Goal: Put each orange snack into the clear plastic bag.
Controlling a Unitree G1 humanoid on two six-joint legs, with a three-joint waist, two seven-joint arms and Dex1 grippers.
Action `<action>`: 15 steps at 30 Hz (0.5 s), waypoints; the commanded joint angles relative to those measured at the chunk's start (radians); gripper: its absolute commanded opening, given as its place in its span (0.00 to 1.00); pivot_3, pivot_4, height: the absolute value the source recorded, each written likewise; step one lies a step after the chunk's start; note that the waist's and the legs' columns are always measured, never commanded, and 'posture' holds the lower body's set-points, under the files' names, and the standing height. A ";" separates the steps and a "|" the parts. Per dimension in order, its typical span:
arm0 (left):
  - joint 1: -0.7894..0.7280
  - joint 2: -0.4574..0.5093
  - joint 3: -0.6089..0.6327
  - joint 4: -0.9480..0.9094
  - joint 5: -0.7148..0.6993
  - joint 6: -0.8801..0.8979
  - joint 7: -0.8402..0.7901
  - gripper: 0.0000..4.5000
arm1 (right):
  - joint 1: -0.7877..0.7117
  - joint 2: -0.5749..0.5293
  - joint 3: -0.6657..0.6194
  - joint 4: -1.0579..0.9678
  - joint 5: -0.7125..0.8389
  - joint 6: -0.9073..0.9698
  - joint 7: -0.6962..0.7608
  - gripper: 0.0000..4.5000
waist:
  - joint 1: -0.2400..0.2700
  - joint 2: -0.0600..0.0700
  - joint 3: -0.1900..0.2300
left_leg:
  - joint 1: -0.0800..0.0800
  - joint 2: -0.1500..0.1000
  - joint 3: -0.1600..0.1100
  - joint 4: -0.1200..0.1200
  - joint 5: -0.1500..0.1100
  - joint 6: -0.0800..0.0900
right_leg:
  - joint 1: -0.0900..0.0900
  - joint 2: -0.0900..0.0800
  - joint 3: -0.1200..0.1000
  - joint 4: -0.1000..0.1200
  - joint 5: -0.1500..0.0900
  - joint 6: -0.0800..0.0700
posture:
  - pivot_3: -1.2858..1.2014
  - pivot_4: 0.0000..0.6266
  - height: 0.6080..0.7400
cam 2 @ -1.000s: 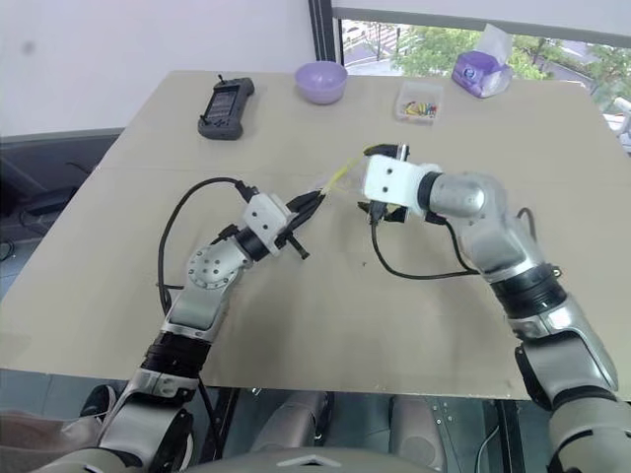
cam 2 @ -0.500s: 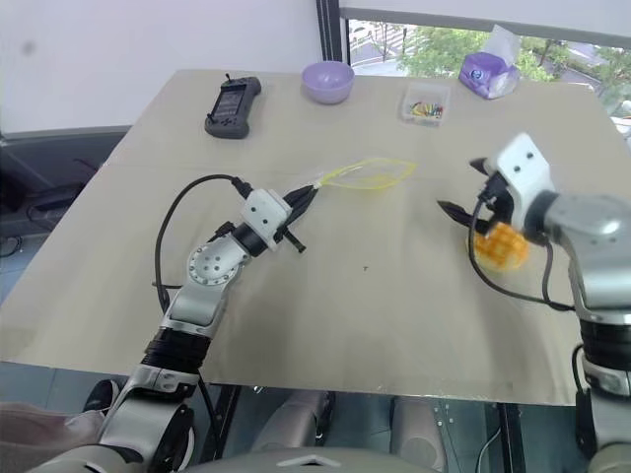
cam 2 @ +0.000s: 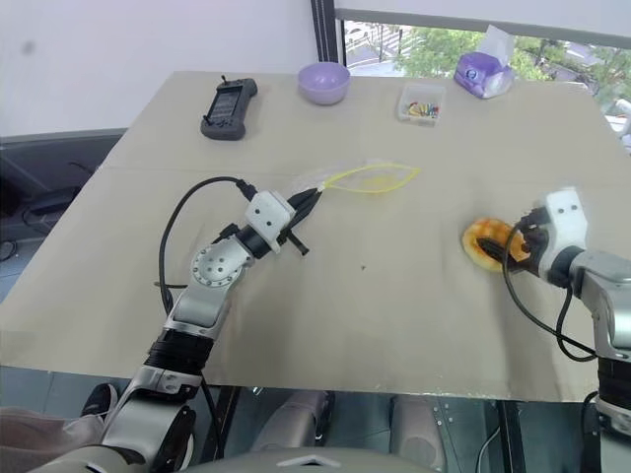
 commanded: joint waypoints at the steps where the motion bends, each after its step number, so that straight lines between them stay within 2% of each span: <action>1: -0.004 0.001 0.011 -0.029 -0.017 -0.003 -0.003 0.00 | -0.023 0.017 0.013 0.033 0.012 -0.013 -0.019 0.99 | -0.001 0.000 0.000 | 0.000 0.000 0.000 0.000 0.000 0.000 | 0.000 0.000 0.000 0.000 0.000 0.000 | 0.52 0.24 1.00; 11: 0.001 0.006 0.013 -0.039 -0.017 0.002 -0.003 0.00 | -0.017 0.063 0.086 0.123 0.076 0.019 0.049 0.99 | -0.007 -0.003 -0.003 | 0.002 0.001 0.000 0.001 0.000 0.000 | 0.001 0.001 0.001 0.001 0.000 0.000 | 0.52 0.24 1.00; 15: 0.004 0.006 0.014 -0.043 -0.017 0.004 -0.001 0.00 | -0.011 0.053 0.112 0.140 0.058 0.009 0.049 0.74 | -0.006 -0.003 -0.004 | 0.002 0.001 0.000 0.001 0.000 0.000 | 0.001 0.002 0.001 0.001 0.000 0.000 | 0.52 0.24 1.00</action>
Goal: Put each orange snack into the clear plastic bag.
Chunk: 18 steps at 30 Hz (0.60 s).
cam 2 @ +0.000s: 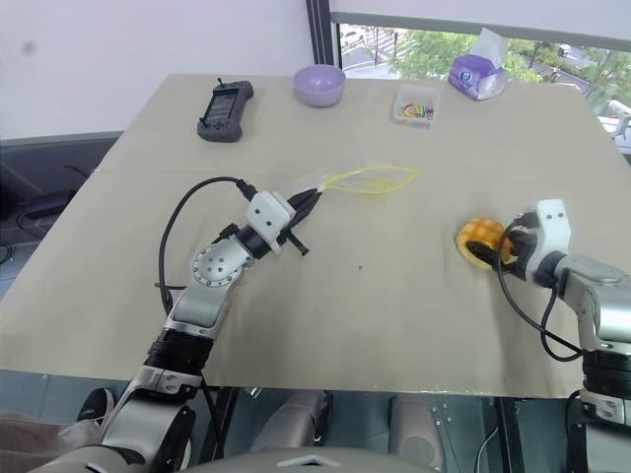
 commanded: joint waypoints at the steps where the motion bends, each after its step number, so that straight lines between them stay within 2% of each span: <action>1: 0.002 0.005 0.014 -0.043 -0.016 0.001 0.000 0.00 | 0.031 0.009 0.074 0.029 0.008 0.027 0.030 0.65 | 0.000 -0.001 -0.001 | 0.000 0.000 0.000 0.000 0.000 0.000 | 0.000 0.000 0.000 0.000 0.000 0.000 | 0.52 0.24 1.00; 8: -0.001 0.002 0.012 -0.038 -0.014 0.000 0.002 0.00 | 0.027 0.005 0.067 0.026 0.020 0.037 0.025 0.05 | 0.001 -0.002 -0.002 | 0.000 0.000 0.000 0.000 0.000 0.000 | 0.000 0.000 0.000 0.000 0.000 0.000 | 0.52 0.24 1.00; 10: -0.002 0.001 0.011 -0.037 -0.014 0.000 0.001 0.00 | 0.024 0.004 0.068 0.025 0.022 0.037 0.023 0.00 | 0.001 -0.002 -0.002 | 0.000 0.000 0.000 0.000 0.000 0.000 | 0.000 0.000 0.000 0.000 0.000 0.000 | 0.52 0.24 1.00; 15: -0.005 0.001 0.010 -0.033 -0.013 -0.002 0.001 0.00 | -0.023 0.021 0.044 0.003 0.041 0.027 0.005 0.00 | 0.000 -0.002 -0.002 | 0.000 0.000 0.000 0.000 0.000 0.000 | 0.000 0.000 0.000 0.000 0.000 0.000 | 0.52 0.24 1.00; 18: -0.005 0.001 0.010 -0.034 -0.014 0.000 -0.001 0.00 | -0.090 0.049 0.009 -0.066 0.115 0.070 0.009 0.00 | -0.003 -0.002 -0.002 | 0.000 0.000 0.000 0.000 0.000 0.000 | 0.000 0.000 0.002 0.001 0.000 0.000 | 0.52 0.24 1.00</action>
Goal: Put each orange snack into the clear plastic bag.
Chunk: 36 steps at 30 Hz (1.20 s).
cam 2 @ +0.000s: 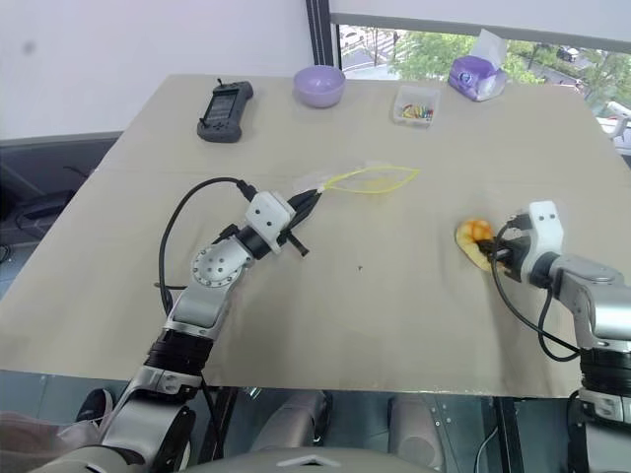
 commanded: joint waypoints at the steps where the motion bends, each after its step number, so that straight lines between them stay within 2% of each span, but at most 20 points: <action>1: -0.005 0.001 0.009 -0.034 -0.014 -0.006 -0.002 0.00 | -0.081 0.036 -0.007 -0.106 0.117 0.063 0.021 0.00 | 0.000 0.001 0.001 | 0.000 0.000 0.000 0.000 0.000 0.000 | 0.000 0.000 0.000 0.000 0.000 0.000 | 0.52 0.24 1.00; 8: -0.002 -0.009 -0.006 -0.036 -0.012 -0.010 -0.008 0.00 | -0.228 0.033 0.095 -0.254 0.238 0.196 0.057 0.00 | 0.010 0.004 0.003 | -0.003 -0.001 -0.002 0.000 0.000 0.000 | -0.001 -0.001 -0.002 -0.002 0.000 0.000 | 0.52 0.24 1.00; 17: 0.014 -0.024 -0.020 -0.059 -0.016 -0.011 -0.026 0.00 | -0.370 0.045 0.193 -0.164 0.222 0.194 0.050 0.00 | 0.008 0.004 0.003 | -0.003 -0.001 -0.002 0.000 0.000 0.000 | -0.001 -0.002 -0.003 -0.003 0.000 0.000 | 0.52 0.24 1.00; 23: 0.022 -0.026 -0.023 -0.075 -0.028 -0.013 -0.052 0.00 | -0.393 0.040 0.275 -0.100 0.187 0.191 0.069 0.00 | 0.007 0.004 0.003 | -0.004 -0.001 -0.002 0.000 0.000 0.000 | -0.001 -0.002 -0.003 -0.003 0.000 0.000 | 0.52 0.24 1.00; 31: 0.039 -0.007 -0.043 -0.100 -0.057 -0.036 -0.122 0.00 | -0.462 0.103 0.231 0.032 0.193 0.231 0.015 0.00 | 0.005 0.004 0.003 | -0.004 -0.001 -0.002 -0.001 0.000 0.000 | -0.002 -0.002 -0.002 -0.002 0.000 0.000 | 0.52 0.24 1.00; 36: 0.051 0.037 -0.058 -0.109 -0.072 -0.045 -0.203 0.00 | -0.519 0.119 0.217 0.116 0.175 0.234 -0.013 0.00 | 0.005 0.005 0.003 | -0.004 -0.001 -0.003 -0.001 0.000 0.000 | -0.002 -0.002 -0.002 -0.003 0.000 0.000 | 0.52 0.24 1.00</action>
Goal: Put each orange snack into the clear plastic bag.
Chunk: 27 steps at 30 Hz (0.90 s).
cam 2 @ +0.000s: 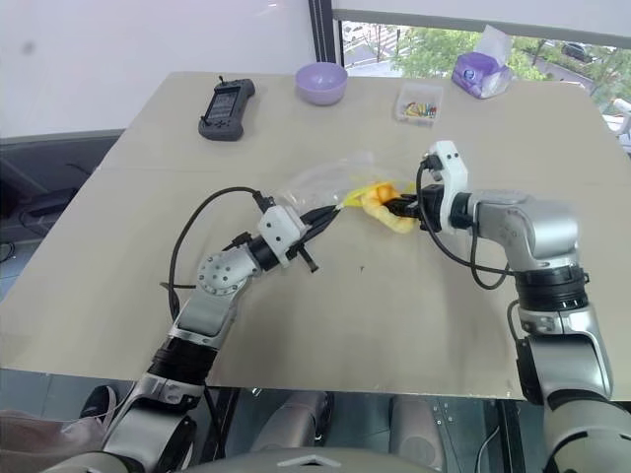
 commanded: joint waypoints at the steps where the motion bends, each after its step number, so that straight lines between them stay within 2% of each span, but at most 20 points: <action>1: -0.003 0.028 -0.008 -0.037 -0.029 -0.030 -0.056 0.00 | -0.058 0.000 -0.019 0.036 -0.020 -0.008 -0.020 0.00 | 0.000 0.000 0.000 | 0.000 0.000 0.000 0.000 0.000 0.000 | 0.000 0.000 0.000 0.000 0.000 0.000 | 0.52 0.24 1.00; 7: -0.051 0.055 0.000 0.028 -0.021 -0.079 -0.098 0.00 | -0.107 0.050 -0.050 0.027 0.026 0.048 -0.024 0.00 | -0.001 0.000 0.000 | 0.000 0.000 -0.001 0.000 0.000 0.000 | 0.000 0.000 0.000 0.000 0.000 0.000 | 0.52 0.24 1.00; 10: -0.069 0.051 -0.004 0.050 -0.021 -0.100 -0.107 0.00 | -0.096 0.057 0.013 -0.007 -0.015 0.032 -0.040 0.00 | -0.001 0.000 0.000 | 0.000 0.000 -0.002 0.000 0.000 0.000 | 0.000 0.000 0.000 0.000 0.000 0.000 | 0.52 0.24 1.00; 12: -0.077 0.043 -0.011 0.055 -0.022 -0.108 -0.113 0.00 | -0.105 0.072 0.050 -0.005 -0.030 0.089 -0.067 0.00 | -0.002 0.000 0.000 | 0.000 0.000 -0.002 0.000 0.000 0.000 | 0.000 0.000 0.000 0.000 0.000 0.000 | 0.52 0.24 1.00; 14: -0.081 0.039 -0.015 0.057 -0.021 -0.116 -0.119 0.00 | -0.119 0.094 0.042 0.005 -0.024 0.128 -0.090 0.00 | -0.003 0.001 0.000 | 0.000 0.000 -0.002 -0.001 0.000 0.000 | -0.001 0.000 0.000 0.000 0.000 0.000 | 0.52 0.24 1.00; 18: -0.086 0.039 -0.021 0.059 -0.021 -0.124 -0.124 0.00 | -0.123 0.090 0.101 0.033 -0.122 0.067 -0.147 0.00 | -0.002 0.001 0.000 | 0.000 0.000 -0.002 0.000 0.000 0.000 | -0.001 0.000 0.001 0.000 0.000 0.000 | 0.52 0.24 1.00; 21: -0.089 0.041 -0.022 0.058 -0.025 -0.124 -0.126 0.00 | -0.138 0.162 -0.003 -0.025 -0.001 0.150 -0.117 0.00 | -0.003 0.001 0.000 | 0.000 0.000 -0.002 -0.001 0.000 0.000 | -0.001 0.000 0.000 0.000 0.000 0.000 | 0.52 0.24 1.00; 22: -0.090 0.040 -0.022 0.057 -0.027 -0.122 -0.127 0.00 | -0.135 0.174 -0.014 -0.042 0.007 0.140 -0.115 0.00 | -0.005 0.001 0.000 | 0.000 0.000 -0.002 -0.001 0.000 0.000 | -0.001 0.000 0.001 0.000 0.000 0.000 | 0.52 0.24 1.00; 25: -0.093 0.038 -0.023 0.057 -0.031 -0.119 -0.129 0.00 | -0.123 0.186 0.032 0.011 -0.117 0.028 -0.216 0.00 | -0.004 0.001 0.000 | 0.000 0.000 -0.002 -0.001 0.000 0.000 | -0.002 0.000 0.001 0.001 0.000 0.000 | 0.52 0.24 1.00; 27: -0.096 0.034 -0.025 0.056 -0.035 -0.116 -0.131 0.00 | -0.116 0.225 0.002 0.033 -0.120 -0.006 -0.250 0.00 | -0.002 0.001 0.000 | 0.000 0.000 -0.001 0.000 0.000 0.000 | -0.001 0.000 0.001 0.001 0.000 0.000 | 0.52 0.24 1.00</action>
